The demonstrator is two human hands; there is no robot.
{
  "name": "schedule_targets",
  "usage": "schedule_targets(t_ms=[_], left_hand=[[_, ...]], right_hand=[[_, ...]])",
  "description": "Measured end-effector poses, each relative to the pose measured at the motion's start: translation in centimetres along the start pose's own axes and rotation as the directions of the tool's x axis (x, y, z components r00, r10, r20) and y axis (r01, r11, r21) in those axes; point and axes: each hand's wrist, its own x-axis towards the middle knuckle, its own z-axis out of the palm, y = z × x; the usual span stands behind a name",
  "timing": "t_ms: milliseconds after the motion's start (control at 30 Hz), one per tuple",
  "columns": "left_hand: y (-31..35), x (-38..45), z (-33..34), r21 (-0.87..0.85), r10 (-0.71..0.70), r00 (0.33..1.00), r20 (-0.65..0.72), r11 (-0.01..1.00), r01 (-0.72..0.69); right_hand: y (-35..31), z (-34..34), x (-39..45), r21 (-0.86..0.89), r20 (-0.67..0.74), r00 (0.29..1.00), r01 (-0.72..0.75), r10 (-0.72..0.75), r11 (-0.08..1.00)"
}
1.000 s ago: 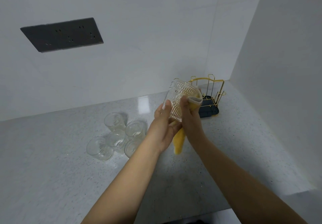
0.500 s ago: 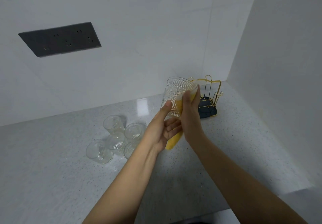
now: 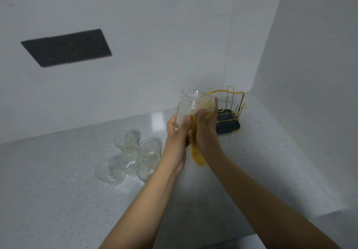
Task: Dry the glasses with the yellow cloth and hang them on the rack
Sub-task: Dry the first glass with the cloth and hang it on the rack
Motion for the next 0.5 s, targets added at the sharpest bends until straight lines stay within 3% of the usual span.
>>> schedule_targets(t_ms=[133,200,267,367,433,500], left_hand=[[0.1,0.0,-0.3,-0.140,-0.222,0.971,0.092,0.962,0.233],[0.3,-0.1,-0.3,-0.157,-0.316,0.935,0.159,0.927,0.340],[0.6,0.1,-0.3,-0.127,-0.358,0.923,0.142,0.918,0.375],[0.4,0.6,0.4,-0.090,-0.317,0.945,0.080,0.942,0.323],[-0.5,0.7,0.8,-0.152,-0.209,0.977,0.054,0.965,0.214],[-0.9,0.5,1.0,-0.102,-0.084,0.996,-0.017,0.991,0.081]], right_hand=[[-0.9,-1.2,1.3,-0.098,-0.017,0.998,-0.068,0.067,0.993],[-1.1,-1.9,2.3,-0.050,-0.029,0.993,-0.112,0.111,0.992],[-0.7,-2.1,2.4,0.001,-0.046,0.992,-0.121,0.121,0.993],[-0.2,-2.0,1.5,-0.013,-0.036,0.998,-0.053,0.052,0.999],[0.1,-1.9,1.1,-0.038,-0.024,1.000,-0.016,0.016,0.999],[0.1,-1.4,0.9,-0.002,-0.012,1.000,-0.025,0.025,1.000]])
